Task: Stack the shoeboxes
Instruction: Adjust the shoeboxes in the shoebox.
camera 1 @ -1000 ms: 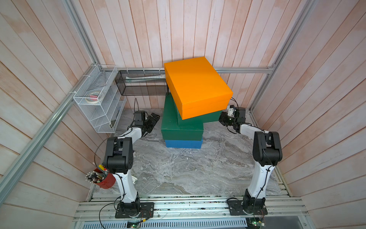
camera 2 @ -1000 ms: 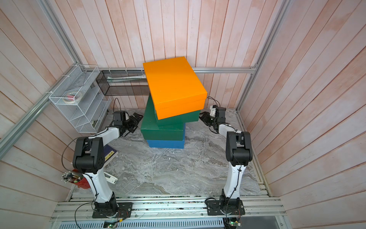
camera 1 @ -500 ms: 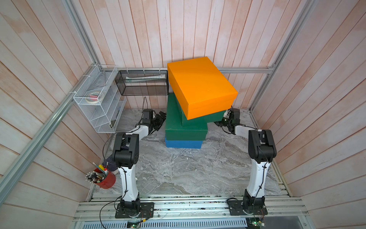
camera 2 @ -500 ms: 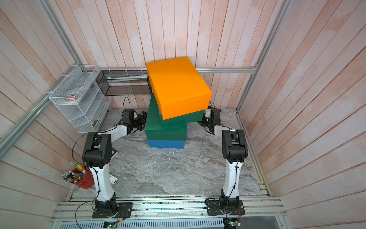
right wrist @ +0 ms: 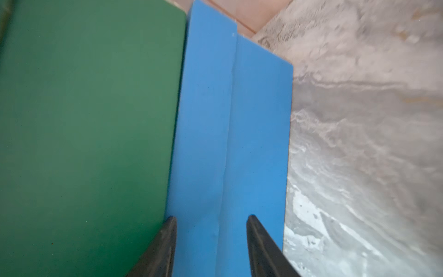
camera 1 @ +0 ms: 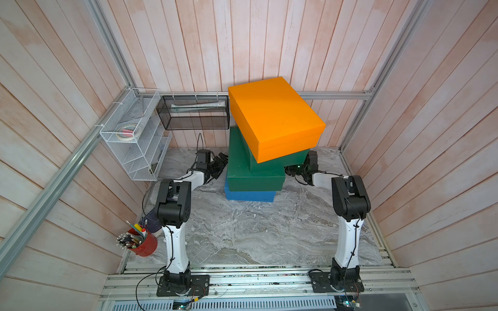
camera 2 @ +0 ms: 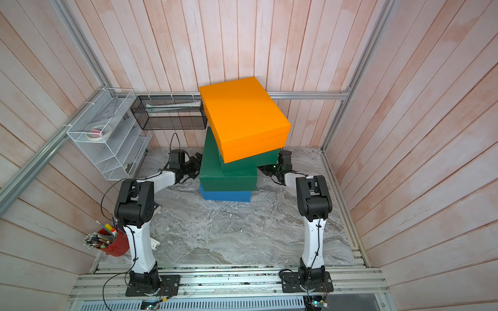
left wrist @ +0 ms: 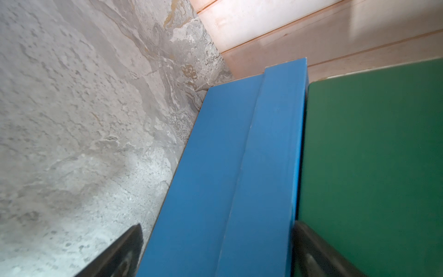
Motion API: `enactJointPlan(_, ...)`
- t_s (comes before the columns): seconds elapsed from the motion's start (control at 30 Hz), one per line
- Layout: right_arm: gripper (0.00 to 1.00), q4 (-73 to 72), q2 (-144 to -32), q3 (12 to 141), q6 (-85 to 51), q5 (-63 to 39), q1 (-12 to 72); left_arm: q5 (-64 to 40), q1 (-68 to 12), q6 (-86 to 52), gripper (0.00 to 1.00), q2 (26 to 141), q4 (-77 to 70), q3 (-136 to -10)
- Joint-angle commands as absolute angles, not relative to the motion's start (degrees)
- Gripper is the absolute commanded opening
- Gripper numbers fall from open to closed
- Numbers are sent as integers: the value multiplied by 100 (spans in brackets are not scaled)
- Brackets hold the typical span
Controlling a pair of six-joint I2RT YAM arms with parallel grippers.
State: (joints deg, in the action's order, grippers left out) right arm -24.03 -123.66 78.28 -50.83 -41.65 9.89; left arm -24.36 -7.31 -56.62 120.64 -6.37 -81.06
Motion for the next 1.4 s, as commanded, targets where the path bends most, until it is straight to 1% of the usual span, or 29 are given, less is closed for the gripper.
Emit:
enactJointPlan(0.0,48,-2246,-12133,7645,-4941,-3994,985,-2426,-803,-5567,100,11989,-556,-7906)
enactJointPlan(0.17,47,-2383,-11634,7281,-5033,-3918,340,-2402,-631,-5545,100,11816,-573,-7664)
enactJointPlan(0.27,47,-1551,-11115,7495,-4370,-3569,215,-2397,-514,-5581,100,11648,-664,-7433)
enactJointPlan(0.33,47,-1100,-10749,7611,-4011,-3280,239,-2375,-459,-5572,100,11515,-667,-7334)
enactJointPlan(0.47,47,-798,-10171,7588,-3797,-3084,368,-2338,-435,-5533,100,11255,-605,-7248)
enactJointPlan(0.73,48,143,-9302,7594,-3114,-2303,975,-2272,-626,-5476,100,10857,-423,-7198)
enactJointPlan(0.93,49,194,-9009,7444,-3181,-2212,1200,-2268,-899,-5528,100,10731,-350,-7289)
enactJointPlan(1.17,49,109,-9066,7364,-3261,-2308,1358,-2146,-1019,-5489,100,10408,-208,-7244)
enactJointPlan(1.27,49,-18,-9141,7242,-3279,-2351,1227,-2025,-987,-5350,100,10366,-1,-7289)
enactJointPlan(1.37,49,-497,-9310,7011,-3629,-2949,769,-2002,-895,-5300,100,10403,43,-7305)
